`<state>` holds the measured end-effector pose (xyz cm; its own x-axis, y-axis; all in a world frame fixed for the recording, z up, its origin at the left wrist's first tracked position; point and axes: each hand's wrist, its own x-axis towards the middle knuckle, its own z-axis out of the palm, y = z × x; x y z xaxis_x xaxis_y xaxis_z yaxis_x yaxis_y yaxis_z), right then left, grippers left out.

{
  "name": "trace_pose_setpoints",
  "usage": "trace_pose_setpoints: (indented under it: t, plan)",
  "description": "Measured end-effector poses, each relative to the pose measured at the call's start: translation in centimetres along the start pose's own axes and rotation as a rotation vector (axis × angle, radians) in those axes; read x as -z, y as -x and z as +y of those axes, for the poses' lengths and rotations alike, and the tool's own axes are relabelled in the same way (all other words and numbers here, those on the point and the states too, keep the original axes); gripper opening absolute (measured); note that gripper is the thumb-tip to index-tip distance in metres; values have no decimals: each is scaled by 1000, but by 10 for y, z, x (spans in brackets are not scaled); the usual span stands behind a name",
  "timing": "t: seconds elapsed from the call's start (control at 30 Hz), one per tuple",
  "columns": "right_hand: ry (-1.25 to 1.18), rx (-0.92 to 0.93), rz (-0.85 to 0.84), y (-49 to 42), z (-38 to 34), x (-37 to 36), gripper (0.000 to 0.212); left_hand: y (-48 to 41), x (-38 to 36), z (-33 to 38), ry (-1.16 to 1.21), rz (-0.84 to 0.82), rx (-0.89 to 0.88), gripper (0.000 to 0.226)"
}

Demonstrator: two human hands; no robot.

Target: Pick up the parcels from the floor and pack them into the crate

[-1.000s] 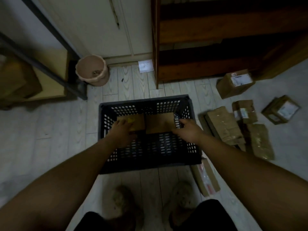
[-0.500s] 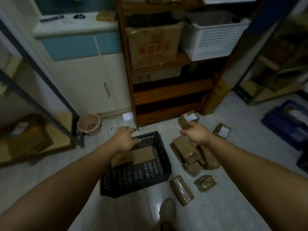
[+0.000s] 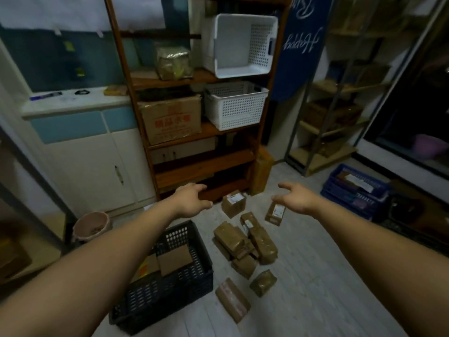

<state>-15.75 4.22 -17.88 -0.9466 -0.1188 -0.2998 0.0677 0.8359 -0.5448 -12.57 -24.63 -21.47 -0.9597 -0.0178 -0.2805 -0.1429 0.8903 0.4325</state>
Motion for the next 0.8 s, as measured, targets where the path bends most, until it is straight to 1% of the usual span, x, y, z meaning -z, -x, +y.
trace_pose_setpoints:
  t: [0.13, 0.23, 0.33, 0.43, 0.6, 0.7, 0.8]
  plan:
    - [10, 14, 19, 19, 59, 53, 63, -8, -16, 77, 13, 33, -24, 74]
    - [29, 25, 34, 26, 118, 93, 64, -19, -44, 139, 58, 48, -33, 72]
    - [59, 9, 23, 31, 178, 126, 67, -28, -79, 198, 119, 30, -12, 73]
    - [81, -17, 12, 35, 227, 154, 69, -34, -108, 246, 95, 0, -26, 75]
    - [81, -25, -1, 22, 276, 183, 70, -44, -135, 291, 102, -15, -45, 73]
    - [53, -27, -15, 4, 291, 185, 70, -62, -142, 303, 107, -8, -35, 72]
    - [37, -28, -64, -24, 300, 186, 71, -88, -146, 310, 158, -39, -15, 70]
